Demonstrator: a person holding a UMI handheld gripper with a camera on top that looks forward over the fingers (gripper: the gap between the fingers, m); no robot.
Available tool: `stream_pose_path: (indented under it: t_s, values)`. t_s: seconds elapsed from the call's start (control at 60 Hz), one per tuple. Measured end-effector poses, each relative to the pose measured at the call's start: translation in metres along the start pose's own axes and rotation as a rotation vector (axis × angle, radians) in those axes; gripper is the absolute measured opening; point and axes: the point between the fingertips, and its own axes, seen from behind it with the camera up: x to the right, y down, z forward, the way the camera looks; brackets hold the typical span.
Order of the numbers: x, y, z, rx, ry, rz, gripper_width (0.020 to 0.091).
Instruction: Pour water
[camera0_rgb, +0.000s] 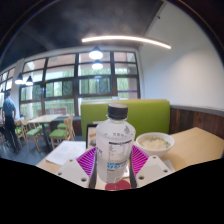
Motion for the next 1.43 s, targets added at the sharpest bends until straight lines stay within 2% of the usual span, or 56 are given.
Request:
stream_pose_path:
  t_s: [0.017, 0.117, 0.133, 0.217, 0.25, 0.283, 0.45, 0.567, 0.7, 0.733, 0.783, 0.867, 1.433]
  values:
    - [-0.007, -0.013, -0.002, -0.027, 0.007, -0.002, 0.0464]
    - [0.005, 0.033, 0.016, -0.092, 0.018, -0.036, 0.0464]
    - [-0.016, 0.029, 0.009, -0.107, 0.025, -0.041, 0.0464]
    - [-0.02, 0.048, 0.02, -0.148, 0.015, -0.055, 0.0461]
    - [-0.025, 0.06, 0.018, -0.181, 0.02, -0.067, 0.0484]
    - [-0.028, 0.054, 0.021, -0.146, 0.017, -0.085, 0.0478]
    - [-0.031, 0.054, 0.022, -0.166, 0.042, -0.097, 0.0475]
    - [-0.031, 0.054, 0.025, -0.171, 0.054, -0.099, 0.0506]
    - [-0.027, 0.053, 0.022, -0.199, 0.059, -0.076, 0.0616]
    - [-0.024, 0.056, 0.016, -0.223, 0.066, -0.068, 0.0687]
    - [-0.025, 0.059, 0.01, -0.253, 0.063, -0.052, 0.0861]
    - [-0.026, 0.056, -0.005, -0.255, 0.064, -0.063, 0.0812]
    - [-0.072, 0.013, -0.198, -0.213, -0.023, 0.02, 0.0826]
